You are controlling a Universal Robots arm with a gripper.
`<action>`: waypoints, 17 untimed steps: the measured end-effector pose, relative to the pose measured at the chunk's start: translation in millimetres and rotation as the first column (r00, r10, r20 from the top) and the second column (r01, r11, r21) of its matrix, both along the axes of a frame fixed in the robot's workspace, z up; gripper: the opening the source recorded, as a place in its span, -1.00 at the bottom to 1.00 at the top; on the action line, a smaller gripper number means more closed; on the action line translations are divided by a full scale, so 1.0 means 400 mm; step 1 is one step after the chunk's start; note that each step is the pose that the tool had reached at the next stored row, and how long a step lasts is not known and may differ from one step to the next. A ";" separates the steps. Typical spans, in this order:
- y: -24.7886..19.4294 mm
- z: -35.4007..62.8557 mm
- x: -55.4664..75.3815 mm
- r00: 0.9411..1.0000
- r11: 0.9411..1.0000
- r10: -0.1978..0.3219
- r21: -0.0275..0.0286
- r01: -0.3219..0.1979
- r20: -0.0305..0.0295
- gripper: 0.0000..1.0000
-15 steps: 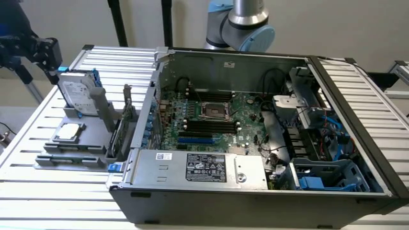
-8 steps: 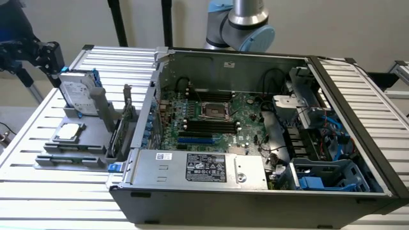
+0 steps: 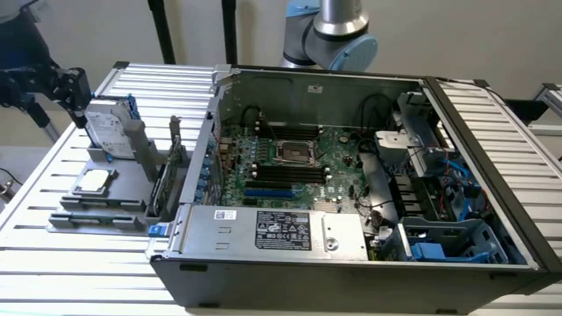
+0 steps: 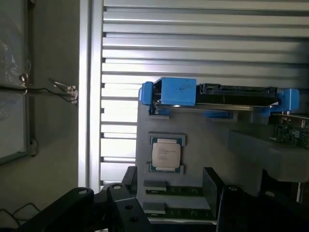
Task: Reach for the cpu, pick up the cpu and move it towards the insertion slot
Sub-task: 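Pick up the cpu and move it towards the insertion slot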
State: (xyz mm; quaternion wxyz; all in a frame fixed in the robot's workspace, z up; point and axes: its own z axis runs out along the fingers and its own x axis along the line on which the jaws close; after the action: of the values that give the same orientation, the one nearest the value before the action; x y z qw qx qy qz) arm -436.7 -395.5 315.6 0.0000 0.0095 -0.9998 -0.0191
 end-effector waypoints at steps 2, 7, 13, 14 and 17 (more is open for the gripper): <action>-0.003 -0.009 0.000 1.000 1.000 0.000 0.000 0.000 0.000 0.31; -0.014 -0.032 0.000 1.000 1.000 0.000 0.000 0.000 0.000 0.31; -0.023 -0.059 0.003 1.000 1.000 0.000 0.000 0.000 0.000 0.31; -0.024 -0.063 0.004 1.000 1.000 0.000 0.000 0.000 0.000 0.31; -0.026 -0.077 0.007 1.000 1.000 0.000 0.000 0.000 0.000 0.31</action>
State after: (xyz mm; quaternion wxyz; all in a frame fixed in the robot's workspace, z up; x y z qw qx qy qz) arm -434.0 -406.0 284.7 0.0000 0.0095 -0.9998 -0.0191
